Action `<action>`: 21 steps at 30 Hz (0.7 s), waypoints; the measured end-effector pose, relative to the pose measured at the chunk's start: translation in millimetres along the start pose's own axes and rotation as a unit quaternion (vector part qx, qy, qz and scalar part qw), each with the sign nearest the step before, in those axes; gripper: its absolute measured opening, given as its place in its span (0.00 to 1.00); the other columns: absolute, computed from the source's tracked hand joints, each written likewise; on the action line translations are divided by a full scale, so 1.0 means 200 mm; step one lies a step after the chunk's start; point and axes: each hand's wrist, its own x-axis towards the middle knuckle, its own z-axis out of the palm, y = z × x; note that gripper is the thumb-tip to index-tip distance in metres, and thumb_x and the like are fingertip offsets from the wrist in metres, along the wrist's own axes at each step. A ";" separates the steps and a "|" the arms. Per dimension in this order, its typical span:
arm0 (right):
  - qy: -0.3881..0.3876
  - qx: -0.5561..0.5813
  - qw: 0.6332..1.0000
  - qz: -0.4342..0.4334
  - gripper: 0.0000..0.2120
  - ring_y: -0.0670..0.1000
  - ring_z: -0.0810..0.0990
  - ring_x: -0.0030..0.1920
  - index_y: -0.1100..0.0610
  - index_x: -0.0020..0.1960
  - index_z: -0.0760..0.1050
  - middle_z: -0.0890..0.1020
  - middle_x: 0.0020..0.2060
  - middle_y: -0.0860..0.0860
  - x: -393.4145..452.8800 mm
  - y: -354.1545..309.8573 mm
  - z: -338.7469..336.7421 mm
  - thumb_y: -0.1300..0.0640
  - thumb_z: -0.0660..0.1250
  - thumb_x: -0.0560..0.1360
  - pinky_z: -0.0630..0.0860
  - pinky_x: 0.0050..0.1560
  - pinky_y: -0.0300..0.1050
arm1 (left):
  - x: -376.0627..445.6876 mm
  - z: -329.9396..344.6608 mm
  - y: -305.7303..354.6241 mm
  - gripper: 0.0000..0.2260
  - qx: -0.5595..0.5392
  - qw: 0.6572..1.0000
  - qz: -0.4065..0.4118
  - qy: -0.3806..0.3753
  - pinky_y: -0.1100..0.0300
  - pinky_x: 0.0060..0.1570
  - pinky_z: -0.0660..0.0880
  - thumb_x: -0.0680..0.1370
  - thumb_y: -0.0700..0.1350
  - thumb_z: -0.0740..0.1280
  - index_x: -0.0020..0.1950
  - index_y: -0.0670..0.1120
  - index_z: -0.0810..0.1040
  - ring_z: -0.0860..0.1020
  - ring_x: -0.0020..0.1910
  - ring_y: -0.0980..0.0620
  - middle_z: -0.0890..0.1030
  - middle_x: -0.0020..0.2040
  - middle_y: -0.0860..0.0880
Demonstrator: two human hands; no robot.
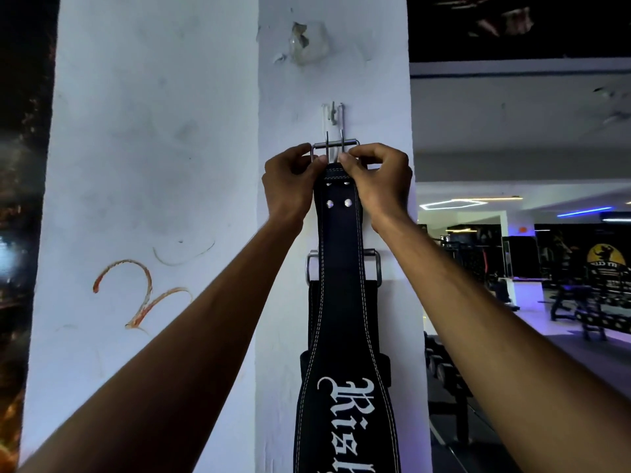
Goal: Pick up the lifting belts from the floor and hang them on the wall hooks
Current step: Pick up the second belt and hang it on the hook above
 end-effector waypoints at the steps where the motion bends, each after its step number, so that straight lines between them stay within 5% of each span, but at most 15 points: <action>1: 0.002 0.000 1.000 0.001 0.07 0.43 0.82 0.44 0.55 0.45 0.83 0.84 0.39 0.45 0.01 0.01 0.00 0.53 0.75 0.70 0.74 0.42 0.29 | 0.01 0.01 -0.01 0.25 0.004 1.000 -0.001 -0.001 0.44 0.58 0.81 0.67 0.51 0.76 0.63 0.43 0.81 0.86 0.52 0.47 0.87 0.50 0.43; 12: 0.014 0.008 0.999 0.038 0.09 0.48 0.84 0.40 0.54 0.39 0.82 0.85 0.36 0.48 -0.01 0.08 0.02 0.49 0.76 0.68 0.82 0.47 0.50 | 0.02 0.02 -0.07 0.22 0.024 0.999 -0.033 0.004 0.42 0.54 0.82 0.63 0.56 0.78 0.54 0.51 0.83 0.87 0.44 0.50 0.88 0.43 0.49; 21: 0.013 -0.008 0.992 0.122 0.19 0.55 0.81 0.42 0.54 0.52 0.67 0.77 0.34 0.47 0.00 0.01 0.03 0.51 0.72 0.67 0.79 0.47 0.53 | -0.02 0.07 -0.01 0.14 0.033 0.993 -0.094 0.056 0.46 0.54 0.82 0.64 0.51 0.72 0.49 0.53 0.81 0.86 0.43 0.50 0.87 0.41 0.52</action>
